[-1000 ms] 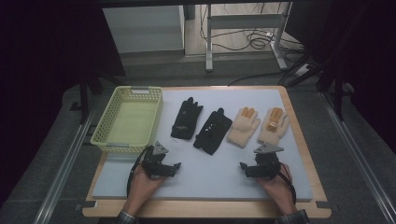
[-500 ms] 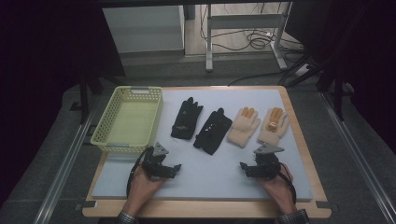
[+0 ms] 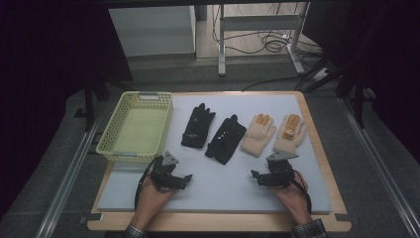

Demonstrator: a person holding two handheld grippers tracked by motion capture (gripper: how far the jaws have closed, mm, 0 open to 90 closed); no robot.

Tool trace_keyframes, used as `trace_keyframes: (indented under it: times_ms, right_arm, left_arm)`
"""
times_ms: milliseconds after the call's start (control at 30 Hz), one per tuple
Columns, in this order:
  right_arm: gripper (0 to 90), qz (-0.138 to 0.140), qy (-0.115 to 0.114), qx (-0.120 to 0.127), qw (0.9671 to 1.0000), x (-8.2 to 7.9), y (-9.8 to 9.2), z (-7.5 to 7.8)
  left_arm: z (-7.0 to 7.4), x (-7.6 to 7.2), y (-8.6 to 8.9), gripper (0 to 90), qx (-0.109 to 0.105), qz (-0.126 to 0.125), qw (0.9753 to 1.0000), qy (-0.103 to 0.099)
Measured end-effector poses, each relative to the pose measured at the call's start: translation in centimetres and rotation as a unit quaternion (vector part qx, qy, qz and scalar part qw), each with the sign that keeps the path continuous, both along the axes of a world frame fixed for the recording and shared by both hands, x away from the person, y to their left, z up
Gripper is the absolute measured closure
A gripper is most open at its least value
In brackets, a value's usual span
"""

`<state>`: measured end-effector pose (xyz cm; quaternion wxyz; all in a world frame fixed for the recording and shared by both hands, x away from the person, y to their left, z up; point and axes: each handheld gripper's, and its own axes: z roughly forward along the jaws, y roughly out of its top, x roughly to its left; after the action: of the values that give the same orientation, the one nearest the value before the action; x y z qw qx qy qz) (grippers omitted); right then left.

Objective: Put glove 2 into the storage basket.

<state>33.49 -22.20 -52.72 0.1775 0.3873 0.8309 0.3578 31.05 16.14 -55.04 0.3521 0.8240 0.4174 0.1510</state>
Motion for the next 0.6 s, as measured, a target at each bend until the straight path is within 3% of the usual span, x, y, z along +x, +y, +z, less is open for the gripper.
trace_keyframes:
  times_ms: [600]
  right_arm:
    - [27.0,0.022,-0.003,0.009,0.9997,2.9,3.2,1.7]
  left_arm:
    - [0.0,0.0,0.0,8.4,-0.001,0.000,1.0000,0.000]
